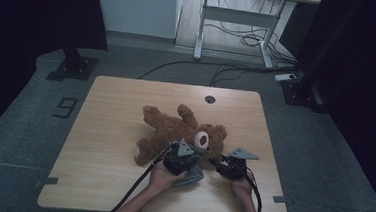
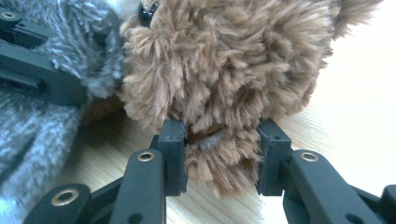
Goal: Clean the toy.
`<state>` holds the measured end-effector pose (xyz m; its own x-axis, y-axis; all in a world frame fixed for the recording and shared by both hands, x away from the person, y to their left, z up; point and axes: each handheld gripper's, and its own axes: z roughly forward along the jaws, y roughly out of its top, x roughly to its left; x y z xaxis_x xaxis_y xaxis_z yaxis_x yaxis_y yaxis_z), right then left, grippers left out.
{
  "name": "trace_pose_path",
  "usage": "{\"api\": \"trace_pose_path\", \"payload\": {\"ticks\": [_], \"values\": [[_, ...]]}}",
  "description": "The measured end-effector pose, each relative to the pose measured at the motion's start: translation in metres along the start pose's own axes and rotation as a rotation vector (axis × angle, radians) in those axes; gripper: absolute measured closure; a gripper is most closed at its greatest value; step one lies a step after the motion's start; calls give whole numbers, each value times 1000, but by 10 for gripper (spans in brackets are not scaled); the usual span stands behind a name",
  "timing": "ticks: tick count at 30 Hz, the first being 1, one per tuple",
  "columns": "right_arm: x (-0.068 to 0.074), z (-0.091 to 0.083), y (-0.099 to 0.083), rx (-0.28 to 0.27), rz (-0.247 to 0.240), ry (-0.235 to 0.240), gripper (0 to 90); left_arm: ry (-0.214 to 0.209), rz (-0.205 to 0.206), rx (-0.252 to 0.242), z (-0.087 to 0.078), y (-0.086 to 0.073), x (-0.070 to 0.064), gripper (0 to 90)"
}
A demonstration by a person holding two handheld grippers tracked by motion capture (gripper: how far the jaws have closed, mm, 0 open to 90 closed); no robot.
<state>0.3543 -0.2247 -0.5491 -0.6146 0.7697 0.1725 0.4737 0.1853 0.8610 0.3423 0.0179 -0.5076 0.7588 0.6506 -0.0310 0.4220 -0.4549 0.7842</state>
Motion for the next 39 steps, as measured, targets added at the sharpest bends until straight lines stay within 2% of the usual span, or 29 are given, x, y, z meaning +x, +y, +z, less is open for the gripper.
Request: {"api": "trace_pose_path", "payload": {"ticks": [6,7,14,18,19,21,25,28,35,39], "values": [[-1,-1,-1,-3,0,6,626,8,-47,-14,-20,-20,20,765],[-1,-1,-1,-2,0,5,626,8,-47,-14,-20,-20,20,766],[0,-1,-1,-1,1,5,628,54,-65,-39,-49,-36,37,766],[-1,-1,-1,-1,1,5,628,79,-97,-36,-63,-48,52,766],[0,-1,-1,-1,1,4,628,79,-97,-36,-63,-48,52,766],[0,-1,-1,-1,0,4,628,91,-128,-32,-70,-57,63,766],[0,-1,-1,-1,1,4,628,122,-138,-23,-80,-68,74,767],[0,-1,-1,0,-1,4,628,123,-157,-23,-88,-75,81,768],[0,-1,-1,1,-4,5,628,149,-201,-52,-108,-81,91,768],[-1,-1,-1,2,-3,6,628,147,-190,-85,-115,-72,85,769]]}}
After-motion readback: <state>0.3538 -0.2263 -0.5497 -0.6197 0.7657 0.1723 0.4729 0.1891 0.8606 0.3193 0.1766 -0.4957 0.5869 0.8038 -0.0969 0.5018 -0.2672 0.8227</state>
